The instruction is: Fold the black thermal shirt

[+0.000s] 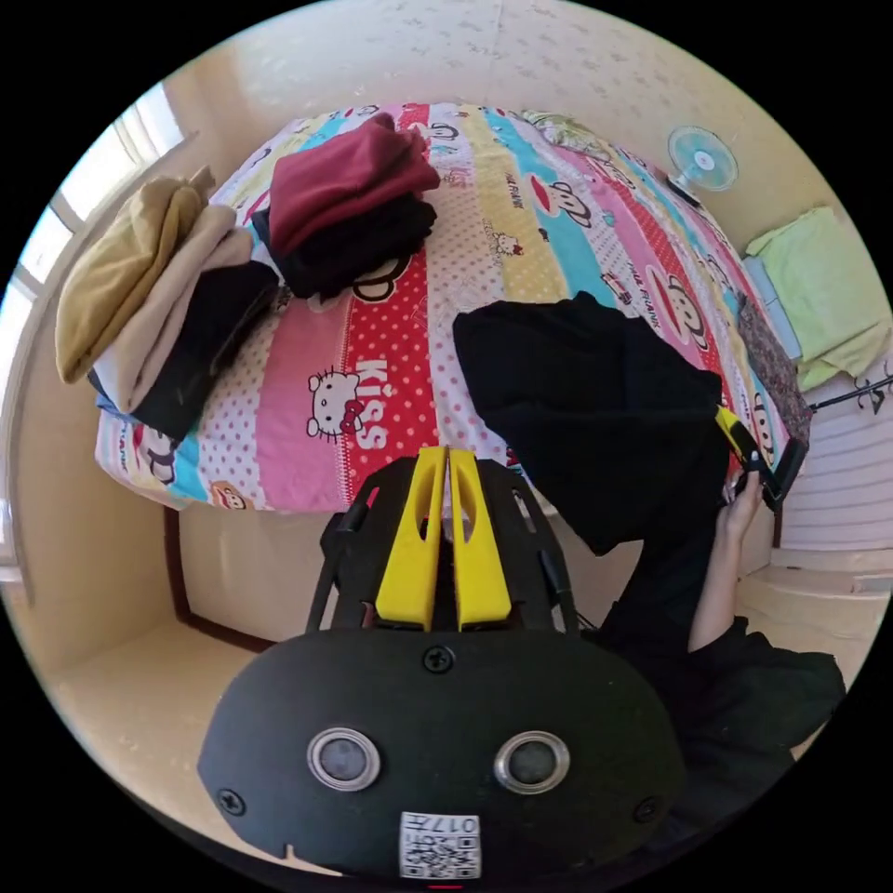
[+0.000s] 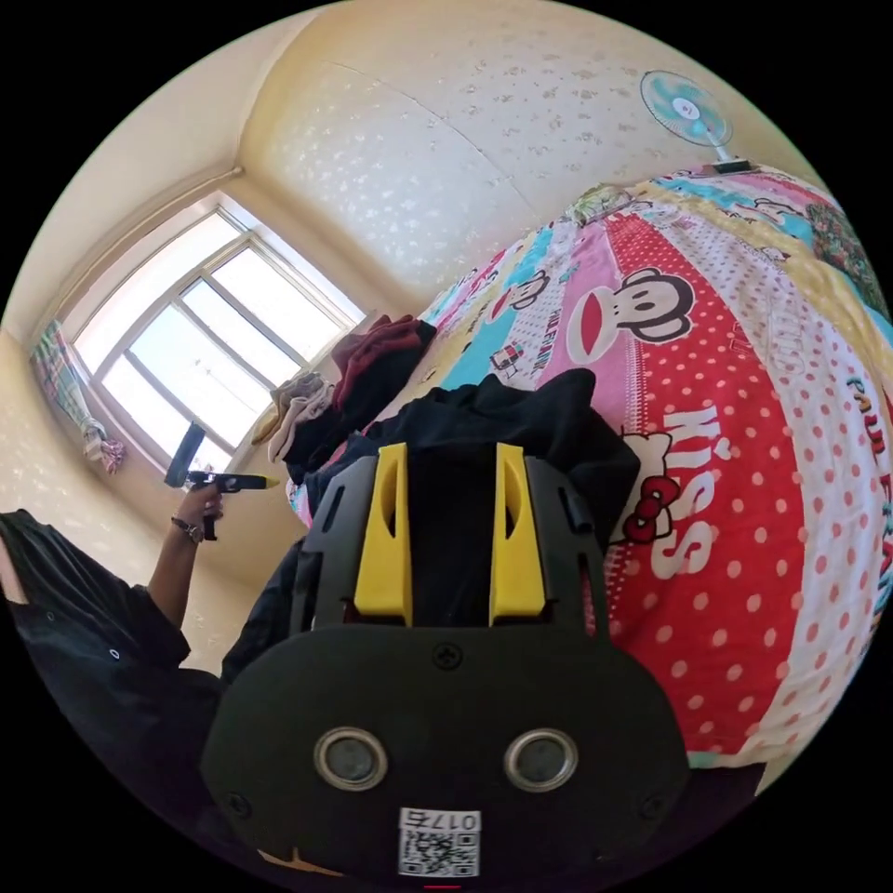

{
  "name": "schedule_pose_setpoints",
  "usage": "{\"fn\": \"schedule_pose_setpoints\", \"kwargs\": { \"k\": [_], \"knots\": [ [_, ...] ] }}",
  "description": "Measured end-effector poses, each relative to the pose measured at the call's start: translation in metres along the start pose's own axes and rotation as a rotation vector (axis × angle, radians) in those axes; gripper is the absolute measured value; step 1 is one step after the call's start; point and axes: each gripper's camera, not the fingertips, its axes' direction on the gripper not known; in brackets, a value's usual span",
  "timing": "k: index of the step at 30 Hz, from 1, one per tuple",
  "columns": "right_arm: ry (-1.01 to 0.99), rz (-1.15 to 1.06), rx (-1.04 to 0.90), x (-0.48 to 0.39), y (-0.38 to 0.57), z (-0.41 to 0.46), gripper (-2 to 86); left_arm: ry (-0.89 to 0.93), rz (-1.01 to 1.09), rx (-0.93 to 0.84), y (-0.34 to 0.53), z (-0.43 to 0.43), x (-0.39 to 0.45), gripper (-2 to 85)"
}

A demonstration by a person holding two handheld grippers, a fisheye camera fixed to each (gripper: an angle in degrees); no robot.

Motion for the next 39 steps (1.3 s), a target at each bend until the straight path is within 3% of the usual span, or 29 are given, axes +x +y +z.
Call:
{"fn": "schedule_pose_setpoints", "kwargs": {
  "k": [3, 6, 11, 13, 18, 22, 28, 32, 36, 39],
  "knots": [
    [0.137, -0.015, -0.142, -0.021, -0.010, 0.016, 9.1, 0.166, 0.041, -0.015, 0.000, 0.005, 0.010, -0.8],
    [0.208, -0.045, -0.320, -0.045, -0.022, 0.027, 4.5, 0.210, 0.099, 0.029, -0.009, -0.006, 0.029, -0.7],
    [-0.343, -0.190, -0.695, -0.087, -0.016, 0.032, 3.5, 0.159, 0.185, 0.082, -0.043, -0.029, 0.058, 2.4],
    [-0.355, -0.172, -0.687, -0.089, -0.012, 0.024, 3.6, 0.156, 0.243, 0.055, -0.072, -0.032, 0.070, 4.6],
    [-0.408, -0.053, -0.377, -0.070, -0.041, -0.027, 4.4, 0.113, 0.280, -0.021, -0.140, -0.015, 0.083, 8.4],
    [-0.173, -0.038, -0.319, -0.069, -0.101, -0.026, 8.9, 0.041, 0.268, -0.194, -0.197, 0.024, 0.078, 11.1],
    [0.004, 0.039, -0.532, -0.038, -0.183, 0.071, 13.2, -0.025, 0.287, -0.354, -0.212, 0.092, 0.046, 13.2],
    [0.080, 0.111, -0.894, -0.015, -0.167, 0.169, 12.3, 0.032, 0.296, -0.222, -0.189, 0.077, 0.032, 13.5],
    [0.168, 0.065, -0.809, -0.039, -0.149, 0.167, 7.9, 0.048, 0.292, -0.141, -0.159, 0.061, 0.025, 11.4],
    [0.174, 0.071, -0.803, -0.068, -0.127, 0.161, 4.9, 0.202, 0.220, -0.174, -0.141, 0.050, 0.009, 5.9]
  ]
}}
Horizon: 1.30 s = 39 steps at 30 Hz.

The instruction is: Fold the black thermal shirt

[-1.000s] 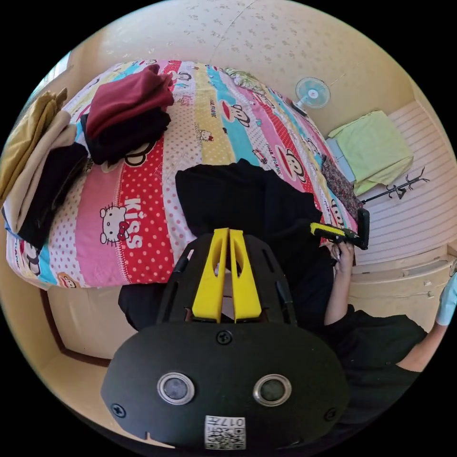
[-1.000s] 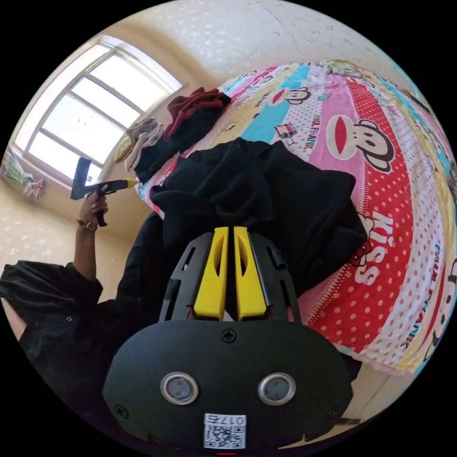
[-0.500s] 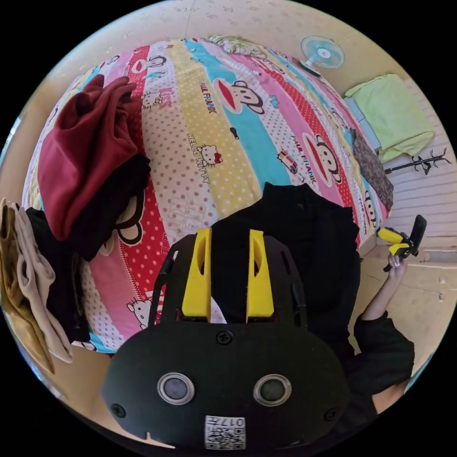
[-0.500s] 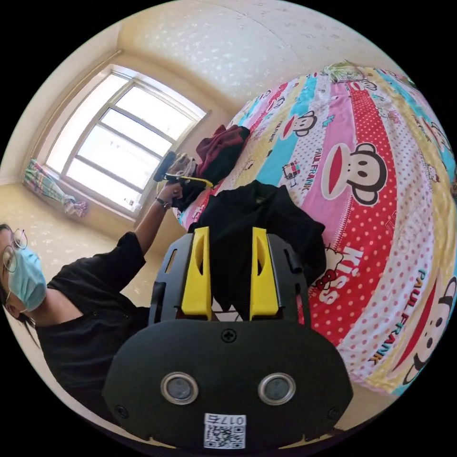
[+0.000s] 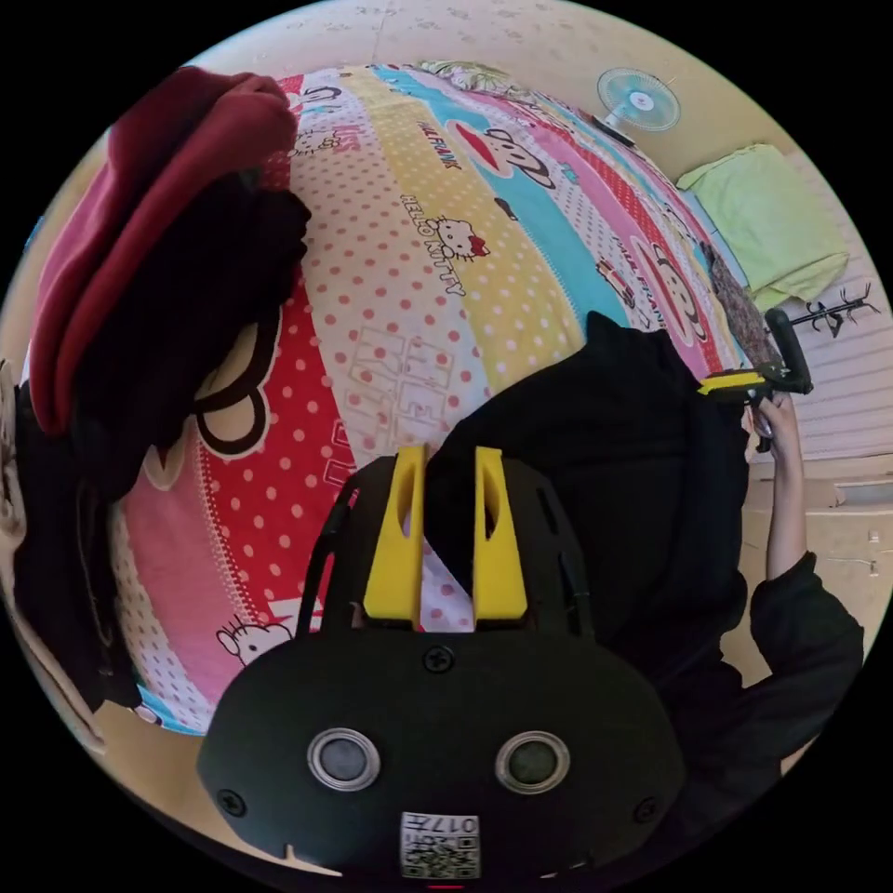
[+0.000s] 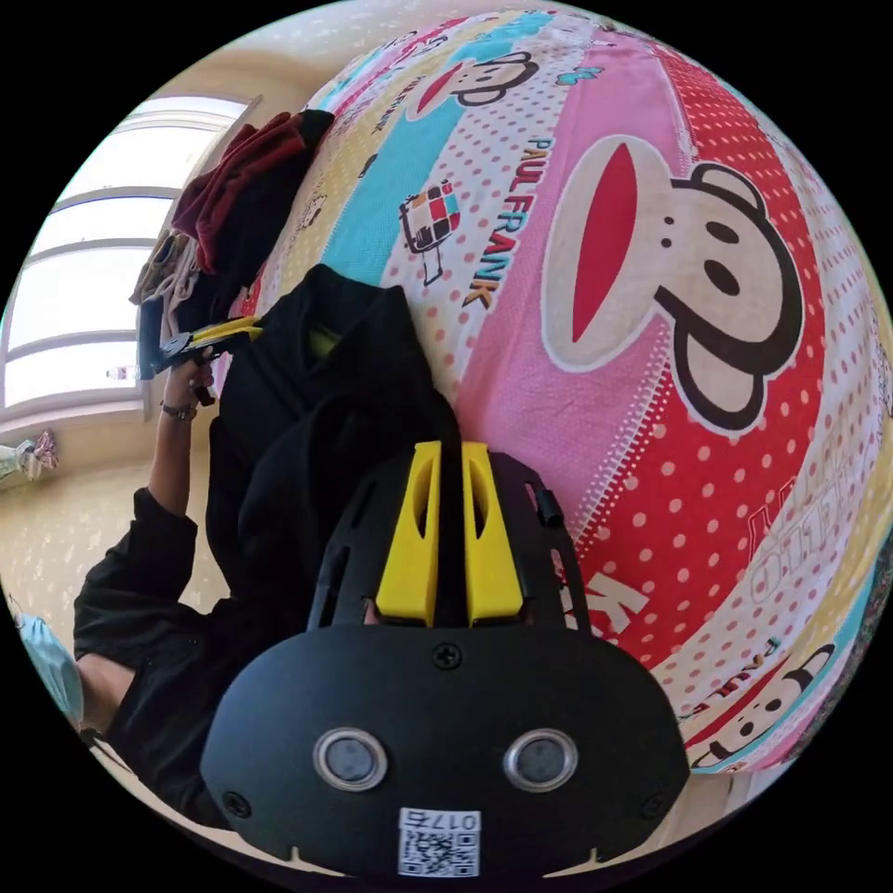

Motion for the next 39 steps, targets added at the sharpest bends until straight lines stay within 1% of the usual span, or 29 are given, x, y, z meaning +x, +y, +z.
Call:
{"fn": "schedule_pose_setpoints", "kwargs": {
  "k": [2, 3, 5, 6, 7, 8, 9, 11, 13, 14, 15, 17, 18, 20, 21, 22, 23, 25, 27, 28, 30, 32, 33, 34, 35, 36, 37, 38, 39],
  "knots": [
    [0.096, -0.008, 0.106, -0.036, 0.032, -0.009, 3.9, 0.114, -0.028, 0.020, 0.021, -0.011, -0.006, 3.7],
    [0.119, -0.012, 0.144, -0.047, 0.043, -0.014, 3.7, 0.199, -0.013, 0.073, 0.040, -0.026, -0.005, 2.9],
    [0.181, -0.032, 0.319, -0.092, 0.095, -0.041, 3.3, 0.333, 0.019, 0.187, 0.077, -0.056, -0.001, 2.1],
    [0.185, -0.037, 0.363, -0.103, 0.111, -0.048, 3.2, 0.422, 0.047, 0.298, 0.109, -0.083, 0.004, 1.8],
    [0.179, -0.041, 0.461, -0.125, 0.144, -0.062, 3.1, 0.477, 0.073, 0.407, 0.145, -0.111, 0.011, 1.5],
    [0.168, -0.041, 0.543, -0.144, 0.176, -0.071, 3.0, 0.478, 0.085, 0.446, 0.163, -0.124, 0.015, 1.3],
    [0.163, -0.041, 0.580, -0.153, 0.192, -0.074, 3.0, 0.430, 0.102, 0.506, 0.197, -0.148, 0.026, 1.1],
    [0.143, -0.063, 0.740, -0.185, 0.245, -0.082, 2.9, 0.348, 0.139, 0.578, 0.240, -0.177, 0.045, 0.9],
    [0.136, -0.092, 0.876, -0.207, 0.280, -0.094, 2.8, 0.370, 0.213, 0.713, 0.284, -0.212, 0.068, 0.7],
    [0.137, -0.116, 0.974, -0.221, 0.303, -0.105, 2.8, 0.380, 0.238, 0.743, 0.292, -0.221, 0.073, 0.7],
    [0.135, -0.134, 1.021, -0.228, 0.313, -0.112, 2.8, 0.396, 0.287, 0.804, 0.306, -0.239, 0.085, 0.6],
    [0.151, -0.228, 1.179, -0.259, 0.349, -0.137, 2.8, 0.373, 0.349, 0.892, 0.324, -0.265, 0.103, 0.6],
    [0.161, -0.246, 1.214, -0.267, 0.357, -0.143, 2.8, 0.343, 0.379, 0.950, 0.336, -0.282, 0.116, 0.6],
    [0.238, -0.293, 1.342, -0.304, 0.390, -0.163, 2.8, 0.304, 0.428, 1.064, 0.357, -0.305, 0.136, 0.6],
    [0.260, -0.305, 1.383, -0.314, 0.400, -0.166, 2.8, 0.287, 0.458, 1.154, 0.375, -0.319, 0.148, 0.6],
    [0.291, -0.333, 1.472, -0.332, 0.419, -0.172, 2.8, 0.261, 0.472, 1.238, 0.391, -0.331, 0.158, 0.6],
    [0.307, -0.344, 1.545, -0.347, 0.435, -0.178, 2.8, 0.248, 0.478, 1.273, 0.398, -0.336, 0.163, 0.6],
    [0.322, -0.347, 1.595, -0.363, 0.443, -0.192, 2.9, 0.183, 0.479, 1.377, 0.412, -0.354, 0.178, 0.7],
    [0.337, -0.351, 1.606, -0.370, 0.436, -0.212, 3.0, 0.129, 0.478, 1.393, 0.403, -0.366, 0.185, 0.8],
    [0.353, -0.336, 1.566, -0.370, 0.419, -0.230, 3.0, 0.099, 0.470, 1.363, 0.385, -0.375, 0.186, 1.0],
    [0.385, -0.297, 1.444, -0.363, 0.374, -0.258, 3.1, 0.064, 0.440, 1.279, 0.340, -0.383, 0.180, 1.3],
    [0.376, -0.233, 1.223, -0.332, 0.283, -0.290, 3.4, 0.029, 0.384, 1.177, 0.279, -0.383, 0.164, 1.8],
    [0.354, -0.229, 1.161, -0.321, 0.257, -0.295, 3.5, -0.020, 0.333, 1.093, 0.231, -0.377, 0.150, 2.5],
    [0.304, -0.193, 1.036, -0.294, 0.201, -0.299, 3.7, -0.085, 0.291, 0.989, 0.176, -0.364, 0.133, 3.4],
    [0.258, -0.149, 0.930, -0.262, 0.146, -0.294, 3.9, -0.116, 0.272, 0.942, 0.149, -0.355, 0.122, 4.0],
    [0.226, -0.126, 0.875, -0.244, 0.120, -0.288, 4.1, -0.194, 0.178, 0.861, 0.100, -0.330, 0.095, 5.0],
    [0.142, -0.040, 0.775, -0.208, 0.080, -0.269, 4.4, -0.270, 0.050, 0.753, 0.063, -0.299, 0.065, 5.8],
    [0.052, 0.041, 0.709, -0.177, 0.057, -0.246, 5.1, -0.282, 0.008, 0.680, 0.049, -0.283, 0.050, 6.5],
    [0.006, 0.058, 0.683, -0.164, 0.050, -0.233, 5.4, -0.229, -0.006, 0.547, 0.031, -0.251, 0.024, 7.8]
  ]
}}
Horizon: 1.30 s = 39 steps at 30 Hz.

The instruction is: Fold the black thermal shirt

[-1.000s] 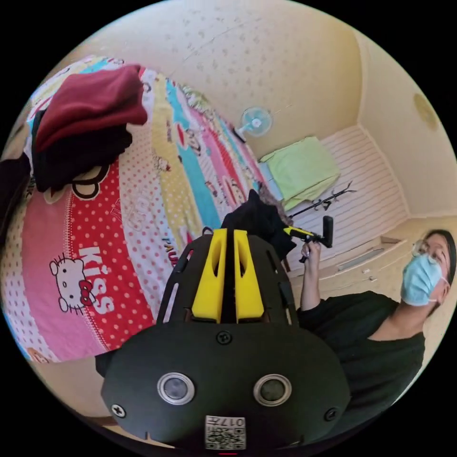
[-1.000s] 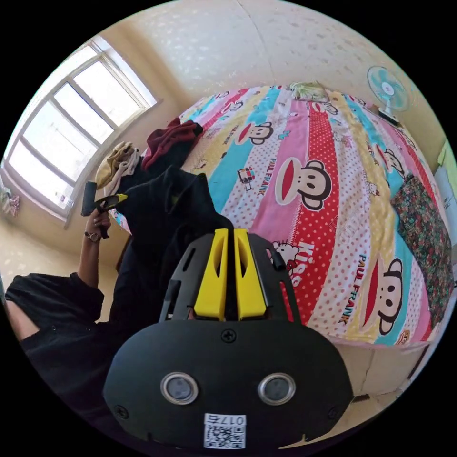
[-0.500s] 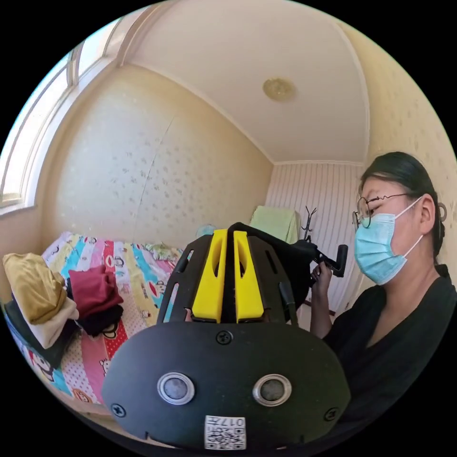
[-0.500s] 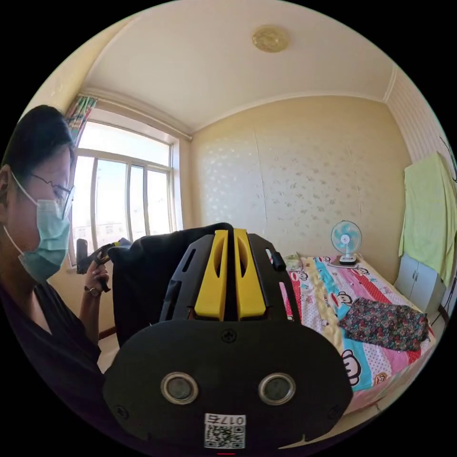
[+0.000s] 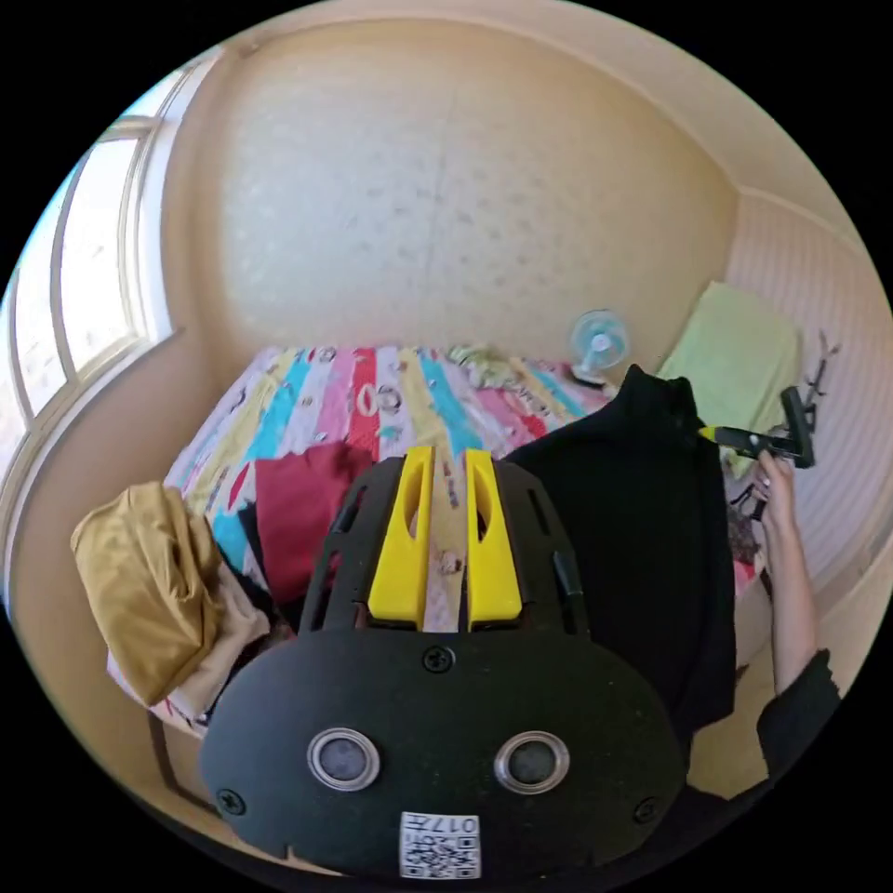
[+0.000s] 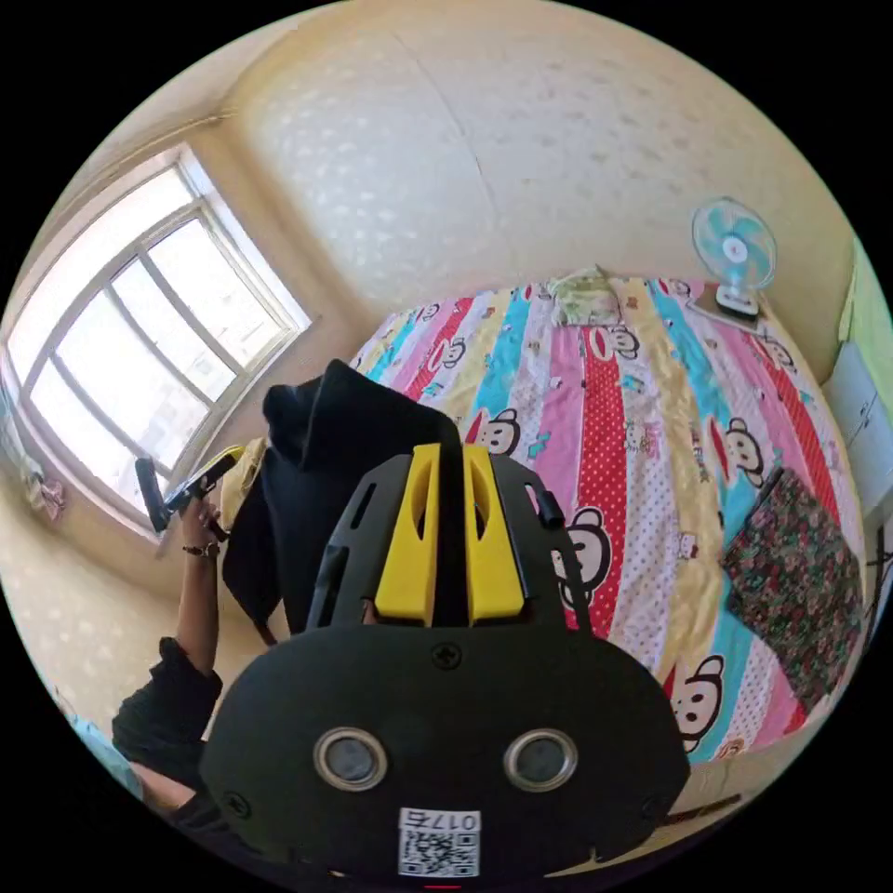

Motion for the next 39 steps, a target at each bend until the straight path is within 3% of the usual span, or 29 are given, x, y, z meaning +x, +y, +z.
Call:
{"fn": "schedule_pose_setpoints", "kwargs": {
  "k": [2, 4, 8, 12, 15, 18, 21, 24, 25, 26, 28, 33, 35, 39],
  "knots": [
    [-0.150, 0.011, -0.052, 0.033, 0.029, 0.046, 6.8, 0.182, 0.012, -0.033, 0.029, 0.039, -0.019, 9.0],
    [-0.162, 0.012, -0.127, 0.048, 0.062, 0.078, 7.4, 0.289, 0.008, -0.046, 0.085, 0.077, -0.038, 7.4],
    [-0.139, 0.071, -0.265, 0.065, 0.163, 0.134, 11.8, 0.244, -0.069, -0.152, 0.169, 0.117, -0.054, 10.0],
    [-0.052, 0.104, -0.293, 0.054, 0.238, 0.149, 13.1, 0.391, -0.128, -0.187, 0.245, 0.139, -0.043, 12.1],
    [0.042, 0.019, -0.117, 0.045, 0.278, 0.141, 10.3, 0.328, -0.114, -0.175, 0.281, 0.153, -0.026, 11.5],
    [0.093, -0.027, -0.238, 0.051, 0.264, 0.138, 4.8, 0.282, -0.125, -0.141, 0.306, 0.174, -0.021, 11.2],
    [0.075, -0.055, -0.367, 0.061, 0.226, 0.108, 3.0, 0.336, -0.168, -0.139, 0.311, 0.180, -0.032, 10.8],
    [0.270, -0.056, -0.225, 0.088, 0.191, 0.023, 2.7, 0.370, -0.172, -0.181, 0.310, 0.186, -0.042, 10.5],
    [0.418, -0.009, -0.126, 0.109, 0.181, -0.019, 2.7, 0.378, -0.171, -0.199, 0.310, 0.188, -0.044, 10.3],
    [0.543, 0.061, -0.037, 0.137, 0.177, -0.055, 3.0, 0.381, -0.166, -0.202, 0.310, 0.188, -0.045, 10.4],
    [0.590, 0.286, -0.013, 0.189, 0.180, -0.097, 3.9, 0.351, -0.141, -0.201, 0.314, 0.187, -0.045, 10.8],
    [0.239, 0.309, 0.015, 0.225, 0.218, -0.126, 8.3, 0.314, -0.132, -0.178, 0.325, 0.194, -0.048, 11.2],
    [0.072, 0.251, -0.117, 0.220, 0.227, -0.091, 9.8, 0.304, -0.127, -0.192, 0.325, 0.203, -0.049, 11.2],
    [0.042, 0.222, -0.281, 0.216, 0.246, -0.032, 12.1, 0.224, -0.079, -0.207, 0.323, 0.218, -0.046, 10.9]
  ]
}}
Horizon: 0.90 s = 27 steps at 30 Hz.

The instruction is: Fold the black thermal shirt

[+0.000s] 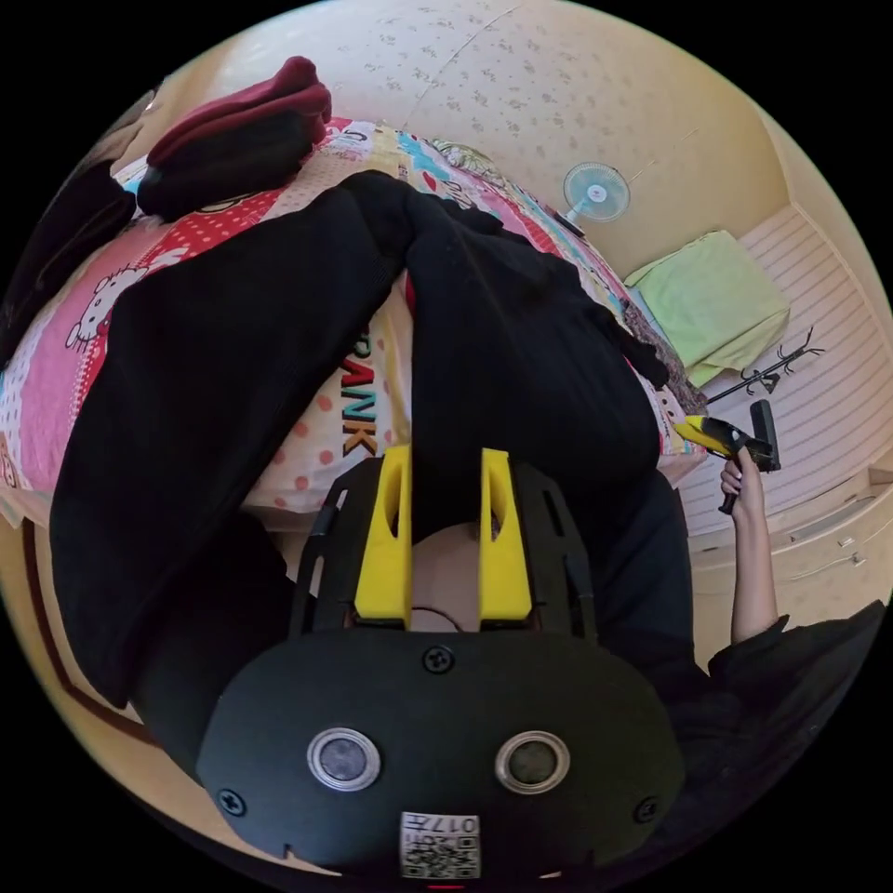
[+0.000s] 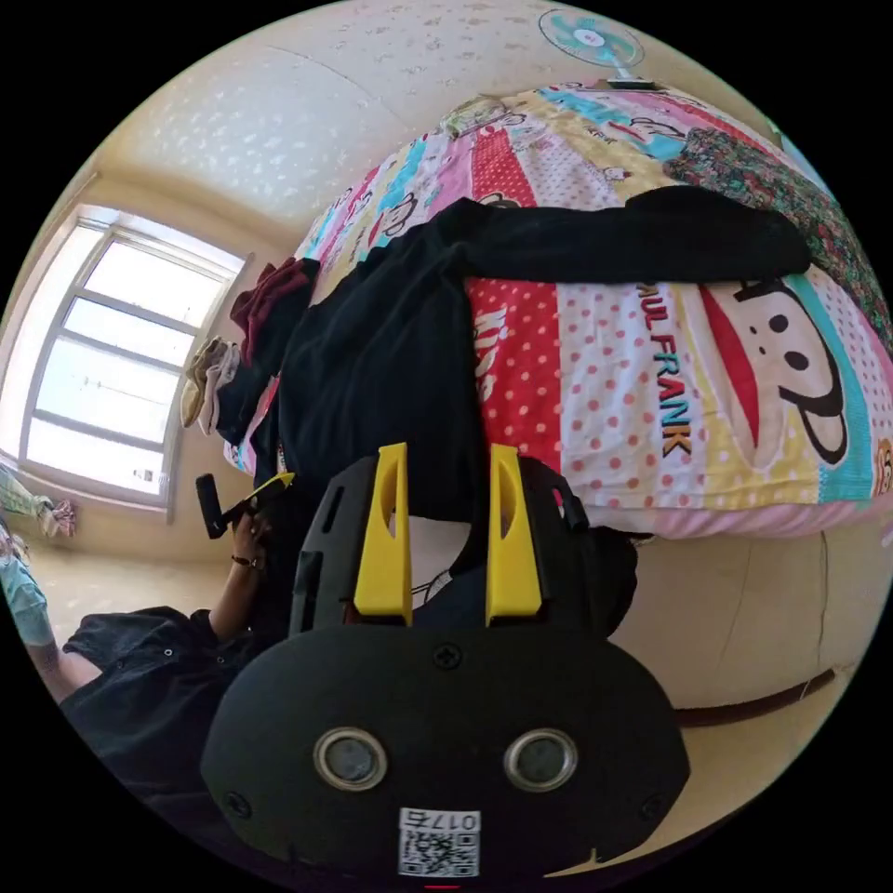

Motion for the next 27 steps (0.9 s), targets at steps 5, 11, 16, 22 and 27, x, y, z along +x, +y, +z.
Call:
{"fn": "schedule_pose_setpoints", "kwargs": {
  "k": [5, 11, 16, 22, 27],
  "knots": [
    [0.110, -0.015, -0.109, 0.001, 0.004, 0.003, 6.5, -0.083, 0.169, -0.110, -0.009, 0.003, 0.012, 6.5],
    [0.149, -0.109, -0.198, -0.008, 0.006, -0.083, 3.8, 0.127, 0.182, -0.244, -0.011, -0.031, 0.006, 4.4],
    [0.095, -0.007, -0.268, 0.037, 0.007, -0.091, 3.8, 0.091, 0.064, -0.414, 0.004, 0.009, -0.012, 6.0],
    [-0.333, 0.109, 0.082, 0.110, 0.004, -0.166, 5.6, -0.034, 0.101, -0.266, -0.020, -0.020, -0.009, 9.0],
    [-0.448, 0.232, 0.343, 0.182, -0.027, -0.226, 11.2, 0.068, 0.197, -0.208, -0.069, -0.011, 0.004, 8.9]
  ]
}}
